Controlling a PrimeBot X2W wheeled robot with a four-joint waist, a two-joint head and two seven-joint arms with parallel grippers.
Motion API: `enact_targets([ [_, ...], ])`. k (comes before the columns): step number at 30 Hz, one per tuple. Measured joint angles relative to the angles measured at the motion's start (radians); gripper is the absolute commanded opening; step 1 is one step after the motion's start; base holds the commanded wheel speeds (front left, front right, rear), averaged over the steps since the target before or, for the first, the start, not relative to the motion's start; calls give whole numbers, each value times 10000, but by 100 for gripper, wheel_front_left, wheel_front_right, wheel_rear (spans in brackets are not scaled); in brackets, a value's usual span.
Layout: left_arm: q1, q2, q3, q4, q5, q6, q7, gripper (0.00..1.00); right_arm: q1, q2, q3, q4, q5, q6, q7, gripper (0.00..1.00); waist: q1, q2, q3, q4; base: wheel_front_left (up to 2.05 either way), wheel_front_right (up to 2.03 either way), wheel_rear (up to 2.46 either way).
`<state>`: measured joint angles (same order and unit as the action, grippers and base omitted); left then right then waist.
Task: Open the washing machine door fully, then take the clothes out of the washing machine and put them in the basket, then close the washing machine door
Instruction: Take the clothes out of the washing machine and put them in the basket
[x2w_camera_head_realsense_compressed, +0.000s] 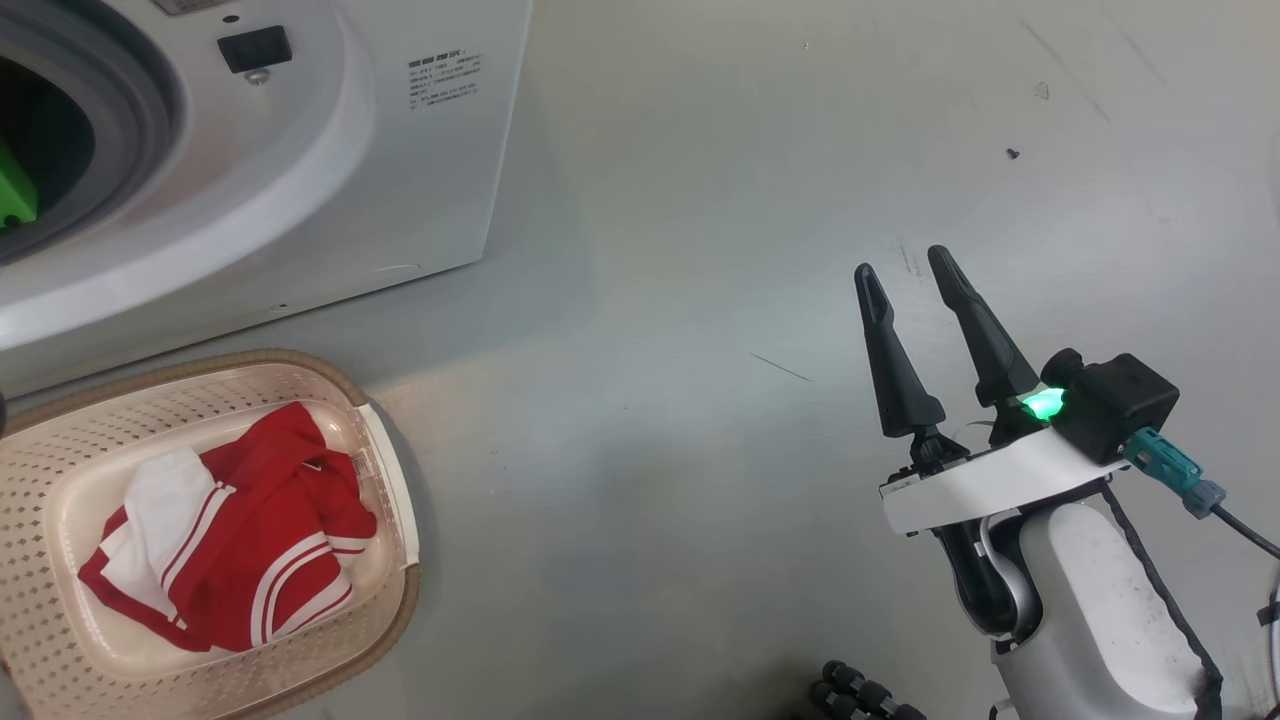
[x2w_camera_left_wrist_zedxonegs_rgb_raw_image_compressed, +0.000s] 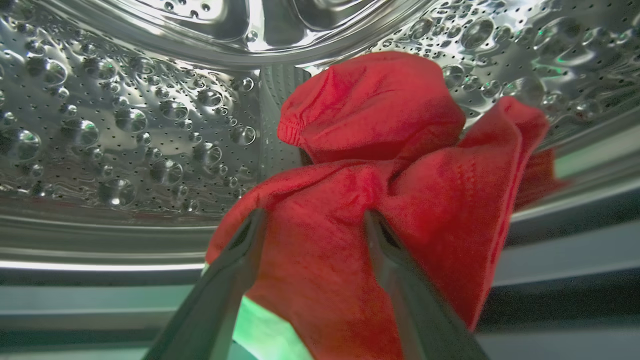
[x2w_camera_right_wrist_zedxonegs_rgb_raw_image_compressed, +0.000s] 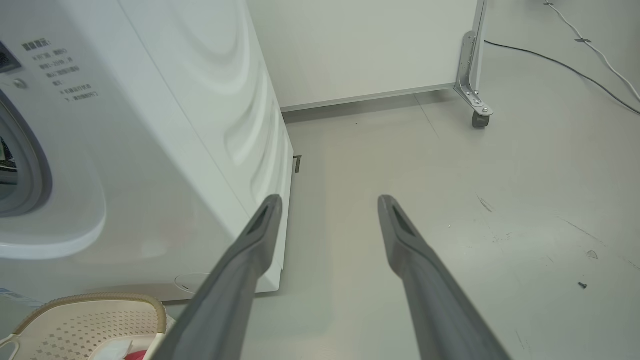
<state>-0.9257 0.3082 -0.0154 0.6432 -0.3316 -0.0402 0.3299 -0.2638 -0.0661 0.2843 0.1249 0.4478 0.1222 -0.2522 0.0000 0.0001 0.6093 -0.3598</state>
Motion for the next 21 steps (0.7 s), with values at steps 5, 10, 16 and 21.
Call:
enact_targets([
  [5, -266, -17, -205, 245, 90, -105, -75, 100, -37, 13, -33, 2, 0, -2, 0, 100, 0, 0, 61, -51, 0, 0, 0],
  [10, -382, -46, -330, 495, 127, -249, -274, 0, -174, 33, -52, 2, 0, 0, 0, 100, 0, 0, 86, -79, 0, 0, 0],
  [16, -438, -58, -464, 800, 167, -322, -558, 0, -174, 36, -100, 27, 0, -2, 0, 100, 0, 0, 59, -72, 0, 0, 0],
  [21, -497, -67, -489, 1014, 167, -366, -756, 0, -177, 38, -105, 73, -2, 0, 0, 100, 0, 0, 9, -43, 0, 0, 0],
])
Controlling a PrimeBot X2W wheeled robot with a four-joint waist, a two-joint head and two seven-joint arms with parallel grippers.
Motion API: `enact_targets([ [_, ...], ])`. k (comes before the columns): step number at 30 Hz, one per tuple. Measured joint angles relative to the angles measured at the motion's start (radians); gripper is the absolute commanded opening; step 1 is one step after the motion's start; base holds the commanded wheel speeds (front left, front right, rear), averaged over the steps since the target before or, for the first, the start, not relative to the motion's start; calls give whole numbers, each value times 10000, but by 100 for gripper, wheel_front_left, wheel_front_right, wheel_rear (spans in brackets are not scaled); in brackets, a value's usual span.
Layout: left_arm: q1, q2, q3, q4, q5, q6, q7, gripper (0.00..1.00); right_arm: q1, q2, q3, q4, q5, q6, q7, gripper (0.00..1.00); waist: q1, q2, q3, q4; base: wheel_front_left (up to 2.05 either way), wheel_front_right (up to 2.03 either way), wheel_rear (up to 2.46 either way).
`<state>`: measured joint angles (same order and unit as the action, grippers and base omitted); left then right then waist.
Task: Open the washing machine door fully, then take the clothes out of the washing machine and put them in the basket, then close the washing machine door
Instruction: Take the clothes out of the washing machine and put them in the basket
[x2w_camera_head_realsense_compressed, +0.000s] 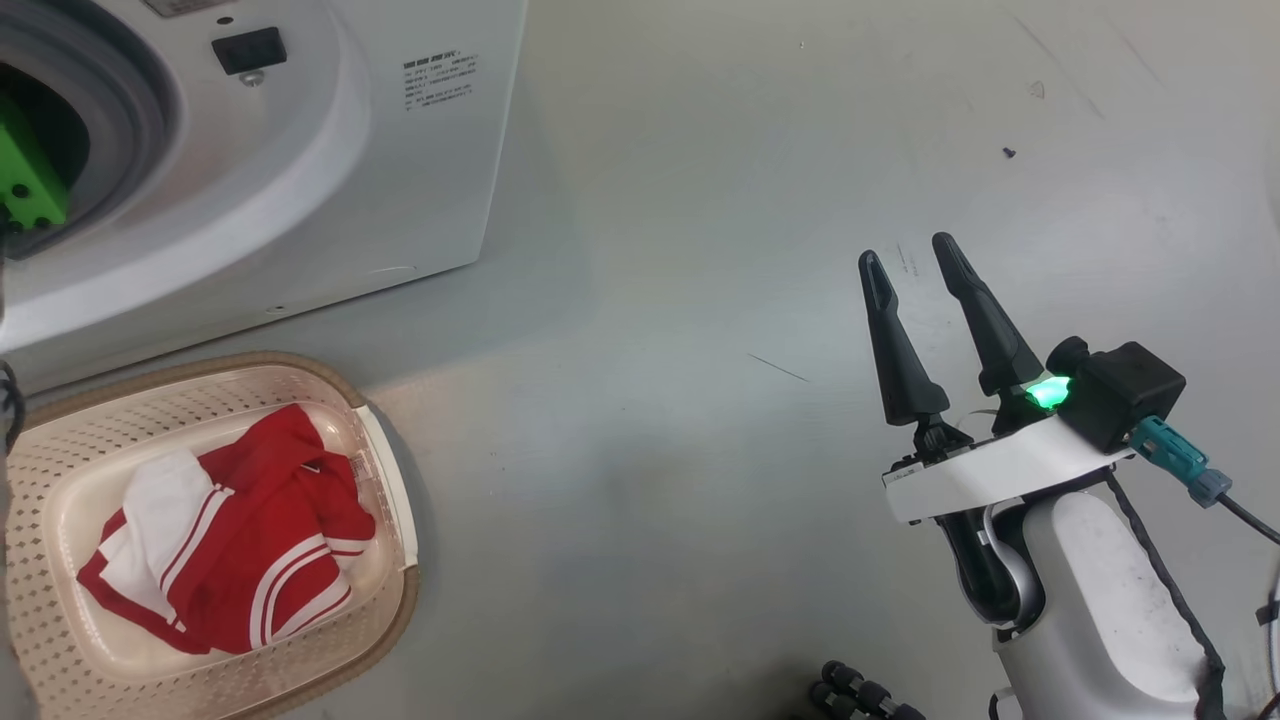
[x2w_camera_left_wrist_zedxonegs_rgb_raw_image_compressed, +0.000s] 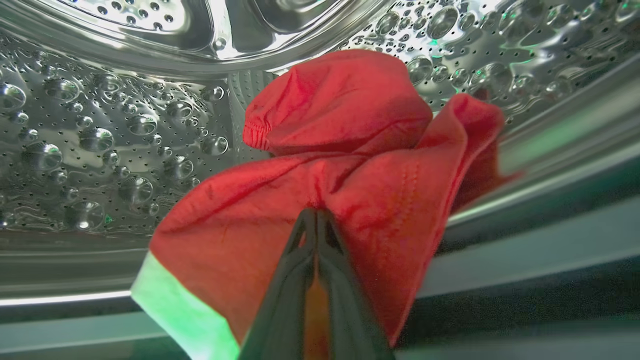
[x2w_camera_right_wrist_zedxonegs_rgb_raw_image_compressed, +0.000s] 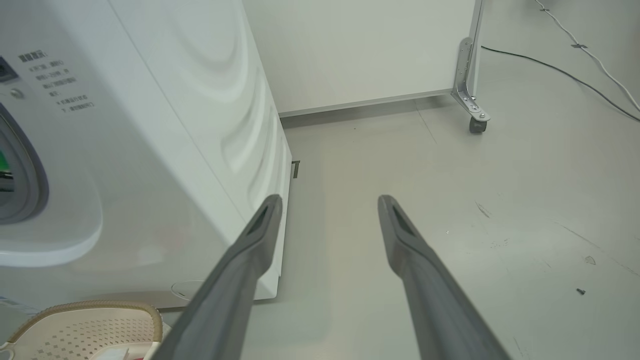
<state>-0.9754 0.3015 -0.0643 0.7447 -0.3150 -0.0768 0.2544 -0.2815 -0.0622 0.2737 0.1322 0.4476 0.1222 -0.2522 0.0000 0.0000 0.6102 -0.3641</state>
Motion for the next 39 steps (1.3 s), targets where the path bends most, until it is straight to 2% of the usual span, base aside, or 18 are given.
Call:
enact_targets([
  [20, 64, -401, -326, 1172, 173, -188, -1480, 0, -2, -10, -165, 364, -104, -2, 0, 100, 0, 0, -974, 492, 0, 0, 0],
  [39, 1249, -938, -600, 1858, -52, -414, -2698, 0, 321, -272, -199, 706, -150, -2, 0, 100, 0, 0, -2451, 1429, 0, 0, 0],
])
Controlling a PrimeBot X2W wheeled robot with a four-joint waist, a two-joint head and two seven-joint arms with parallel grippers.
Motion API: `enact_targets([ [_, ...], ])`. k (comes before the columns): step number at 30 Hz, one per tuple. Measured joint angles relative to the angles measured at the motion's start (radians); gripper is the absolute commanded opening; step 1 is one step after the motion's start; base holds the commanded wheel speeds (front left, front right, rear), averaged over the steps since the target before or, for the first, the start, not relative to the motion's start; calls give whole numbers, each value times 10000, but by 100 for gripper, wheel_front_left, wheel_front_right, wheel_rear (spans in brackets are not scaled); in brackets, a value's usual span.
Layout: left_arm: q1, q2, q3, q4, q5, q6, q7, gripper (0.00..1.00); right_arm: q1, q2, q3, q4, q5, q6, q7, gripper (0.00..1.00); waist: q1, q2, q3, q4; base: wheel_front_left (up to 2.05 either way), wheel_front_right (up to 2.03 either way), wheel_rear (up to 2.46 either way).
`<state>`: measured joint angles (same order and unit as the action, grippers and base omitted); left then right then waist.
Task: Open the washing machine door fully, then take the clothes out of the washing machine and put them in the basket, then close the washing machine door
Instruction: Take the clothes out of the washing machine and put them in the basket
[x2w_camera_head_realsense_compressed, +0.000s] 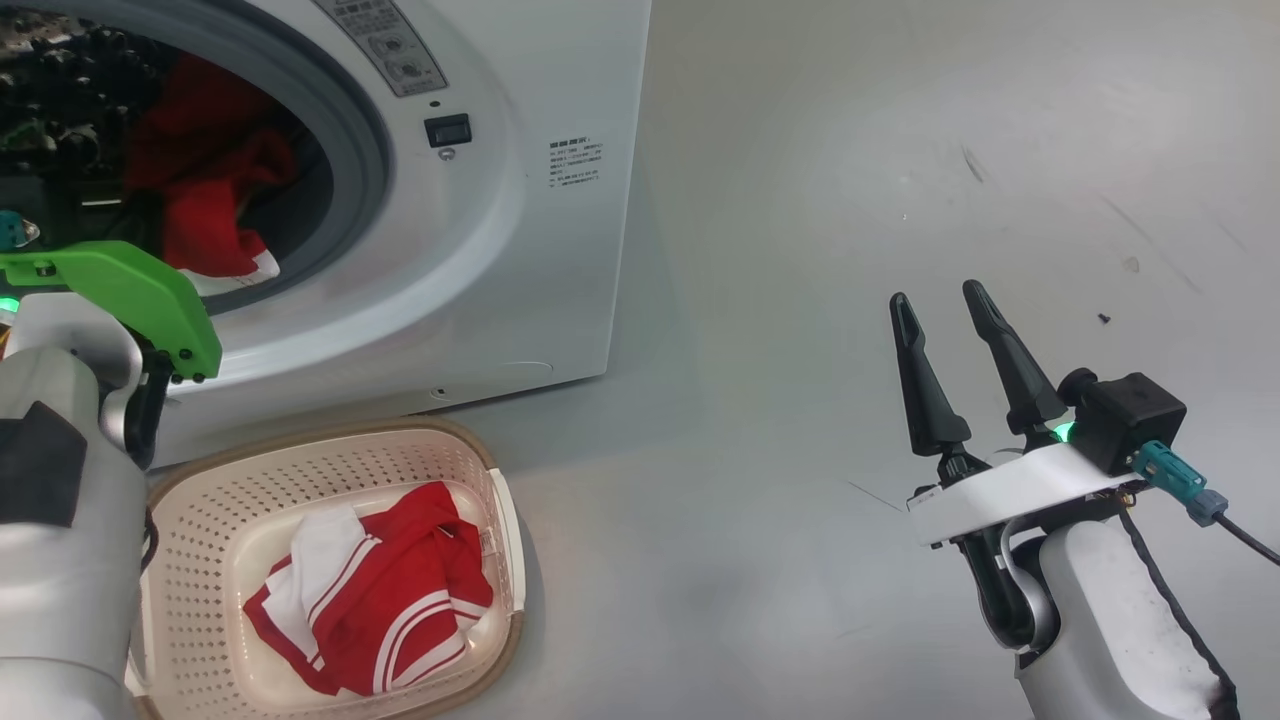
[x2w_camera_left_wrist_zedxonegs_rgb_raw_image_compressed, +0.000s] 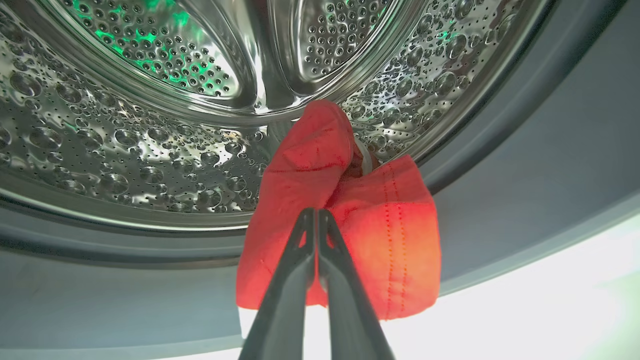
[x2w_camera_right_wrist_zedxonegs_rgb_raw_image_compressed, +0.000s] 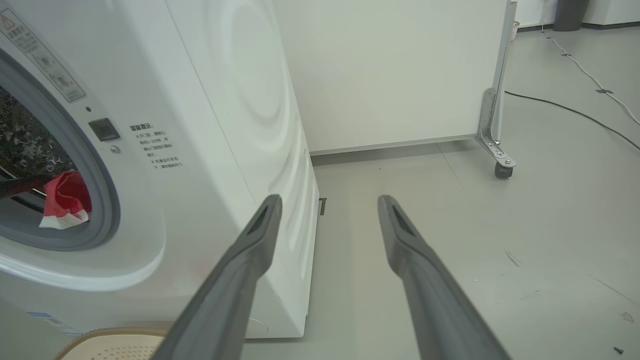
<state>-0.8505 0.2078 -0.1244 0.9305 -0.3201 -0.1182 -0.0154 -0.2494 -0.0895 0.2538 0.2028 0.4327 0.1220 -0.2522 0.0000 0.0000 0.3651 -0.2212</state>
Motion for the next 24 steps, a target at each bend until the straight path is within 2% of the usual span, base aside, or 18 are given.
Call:
enact_targets([
  [24, 1826, -182, -336, 10, -253, -59, -1638, 0, 924, -58, 203, 414, 6, 0, 0, 100, 0, 0, -1852, 946, 0, 0, 0],
])
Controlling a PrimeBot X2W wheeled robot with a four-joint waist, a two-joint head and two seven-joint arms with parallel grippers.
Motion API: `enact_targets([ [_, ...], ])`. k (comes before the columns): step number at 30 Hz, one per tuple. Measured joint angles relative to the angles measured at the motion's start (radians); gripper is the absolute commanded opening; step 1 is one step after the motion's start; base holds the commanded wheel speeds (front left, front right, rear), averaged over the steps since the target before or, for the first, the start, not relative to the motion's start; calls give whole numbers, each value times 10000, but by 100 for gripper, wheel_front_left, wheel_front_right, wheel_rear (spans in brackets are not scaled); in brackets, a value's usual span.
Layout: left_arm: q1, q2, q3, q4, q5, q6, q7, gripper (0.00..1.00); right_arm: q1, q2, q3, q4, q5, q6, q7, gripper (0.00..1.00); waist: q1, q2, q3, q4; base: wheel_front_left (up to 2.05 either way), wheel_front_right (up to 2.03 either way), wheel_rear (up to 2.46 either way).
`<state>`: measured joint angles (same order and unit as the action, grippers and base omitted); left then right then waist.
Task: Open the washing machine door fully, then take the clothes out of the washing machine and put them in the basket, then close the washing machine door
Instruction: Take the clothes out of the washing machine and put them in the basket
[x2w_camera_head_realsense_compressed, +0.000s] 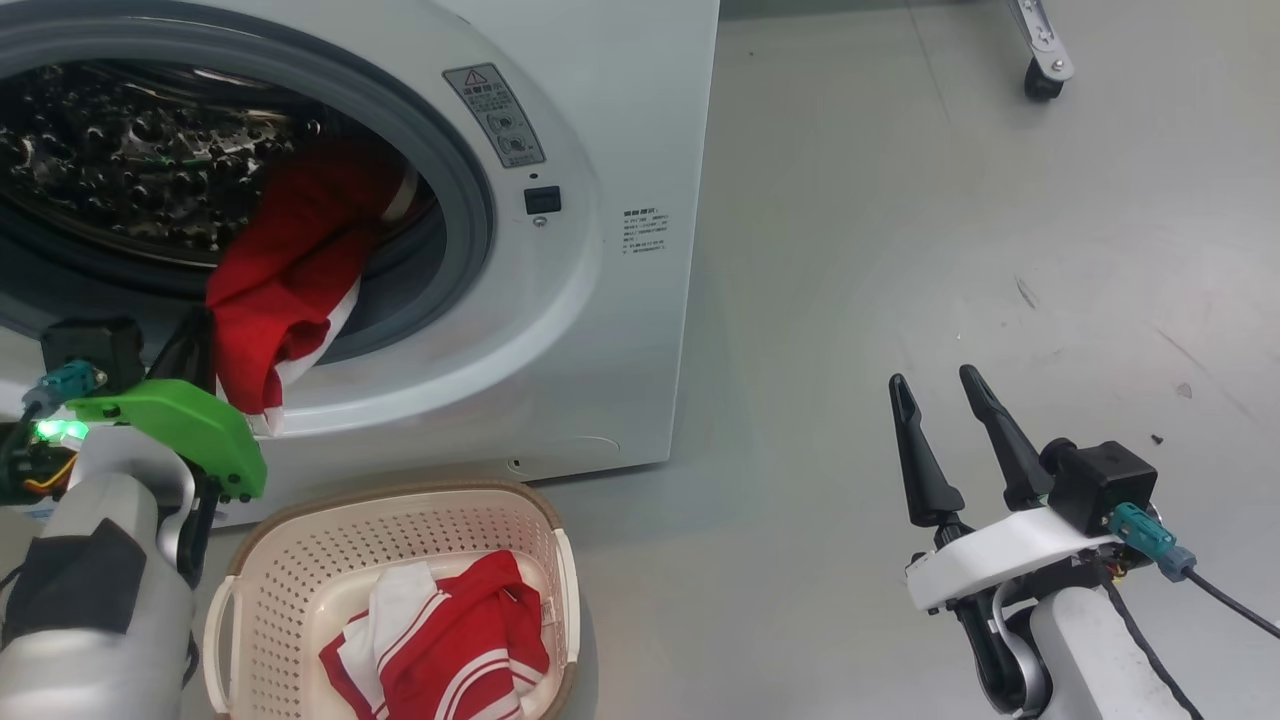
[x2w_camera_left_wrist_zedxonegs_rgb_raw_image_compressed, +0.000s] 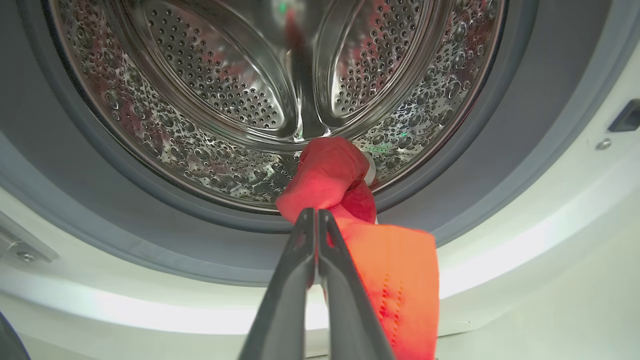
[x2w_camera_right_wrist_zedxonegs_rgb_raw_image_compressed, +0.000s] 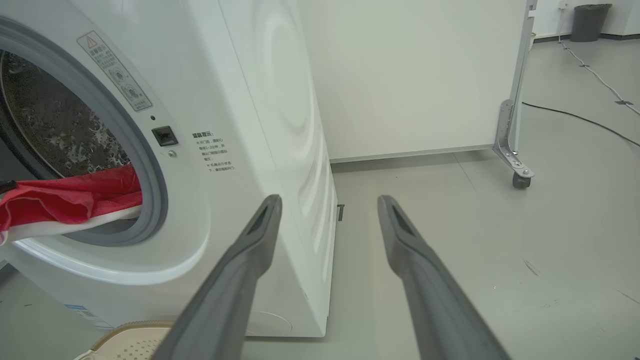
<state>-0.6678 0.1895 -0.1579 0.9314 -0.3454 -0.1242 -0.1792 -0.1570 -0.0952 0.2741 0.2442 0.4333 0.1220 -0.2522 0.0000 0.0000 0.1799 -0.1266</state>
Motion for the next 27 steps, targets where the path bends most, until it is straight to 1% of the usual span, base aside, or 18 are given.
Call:
enact_targets([
  [7, 663, 46, -82, -155, -35, 0, -295, 0, 212, 0, 98, 67, 19, 2, 0, 100, 0, 0, -492, 148, 0, 0, 0],
  [15, 1450, 23, -295, -788, 98, 0, -531, 0, 496, 4, 90, 176, 63, 2, 0, 100, 0, 0, -986, 296, 0, 0, 0],
  [27, 1719, -146, -307, -2732, 316, 21, -700, 0, 837, 8, -71, 167, 79, 0, 0, 100, 0, 0, -1446, 643, 0, 0, 0],
])
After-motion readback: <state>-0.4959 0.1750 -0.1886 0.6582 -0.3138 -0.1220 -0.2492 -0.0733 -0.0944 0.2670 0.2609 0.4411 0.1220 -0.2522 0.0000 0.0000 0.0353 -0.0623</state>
